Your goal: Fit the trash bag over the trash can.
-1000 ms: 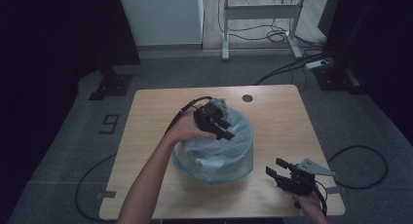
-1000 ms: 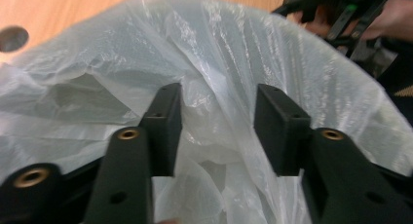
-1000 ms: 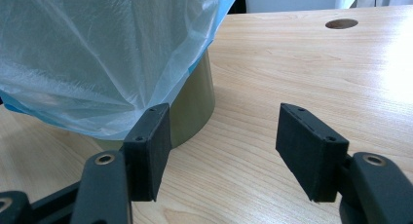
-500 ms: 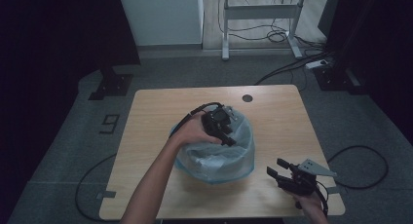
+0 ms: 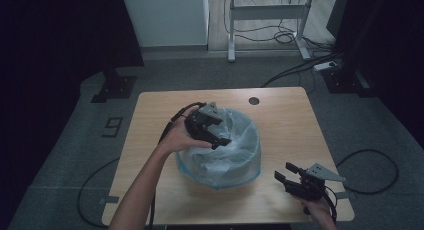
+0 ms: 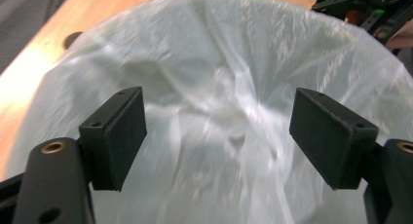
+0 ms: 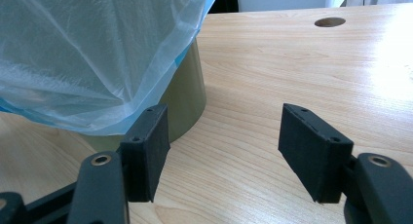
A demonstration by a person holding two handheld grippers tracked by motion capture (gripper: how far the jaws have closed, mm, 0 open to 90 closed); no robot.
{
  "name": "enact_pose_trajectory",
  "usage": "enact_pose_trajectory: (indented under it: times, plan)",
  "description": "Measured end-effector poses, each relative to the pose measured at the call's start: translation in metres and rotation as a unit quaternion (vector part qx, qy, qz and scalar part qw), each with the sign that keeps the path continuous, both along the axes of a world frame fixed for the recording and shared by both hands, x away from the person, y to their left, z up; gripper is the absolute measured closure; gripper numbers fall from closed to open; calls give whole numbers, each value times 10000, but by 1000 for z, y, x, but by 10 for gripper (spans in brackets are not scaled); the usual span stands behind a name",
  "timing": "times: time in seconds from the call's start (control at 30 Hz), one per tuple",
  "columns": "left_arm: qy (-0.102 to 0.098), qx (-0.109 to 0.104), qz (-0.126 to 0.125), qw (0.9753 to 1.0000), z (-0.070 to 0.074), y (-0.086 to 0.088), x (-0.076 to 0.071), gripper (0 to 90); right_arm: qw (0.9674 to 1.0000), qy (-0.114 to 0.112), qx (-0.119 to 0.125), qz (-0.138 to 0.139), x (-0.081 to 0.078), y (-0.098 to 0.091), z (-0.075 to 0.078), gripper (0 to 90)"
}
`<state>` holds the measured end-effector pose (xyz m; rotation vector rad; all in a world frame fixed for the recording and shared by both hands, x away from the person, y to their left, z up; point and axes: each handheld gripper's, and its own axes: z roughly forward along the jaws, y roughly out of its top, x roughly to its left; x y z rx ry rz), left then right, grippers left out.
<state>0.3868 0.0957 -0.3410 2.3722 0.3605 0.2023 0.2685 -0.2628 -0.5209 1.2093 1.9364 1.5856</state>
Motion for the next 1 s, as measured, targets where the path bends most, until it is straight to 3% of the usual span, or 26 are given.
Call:
enact_pose_trajectory:
  times: [0.23,0.47,0.5,0.6,0.9,0.93,0.97,1.0]
  plan:
    - [-124,-441,217,9987,3,34,-19,209,10000,28,-19,-27,0,0,-1,343]
    - [-219,-941,476,9942,-5,79,-49,208,9999,49,-98,8,0,2,-2,341]
    - [-219,-941,476,9942,-5,79,-49,208,9999,49,-98,8,0,2,-2,341]
    - [-274,-1138,676,9908,-15,101,-66,209,9999,42,-129,29,-1,4,-2,339]
    - [-308,-1257,965,9869,-39,138,-97,207,9999,60,-160,14,0,4,-4,339]
    - [-312,-1323,1050,9851,-45,147,-103,207,9998,54,-168,14,0,4,-4,339]
    - [-312,-1323,1050,9851,-45,147,-103,207,9998,54,-168,14,0,4,-4,339]
    - [-295,-1402,1138,9831,-52,156,-109,207,9998,52,-169,11,0,4,-3,339]
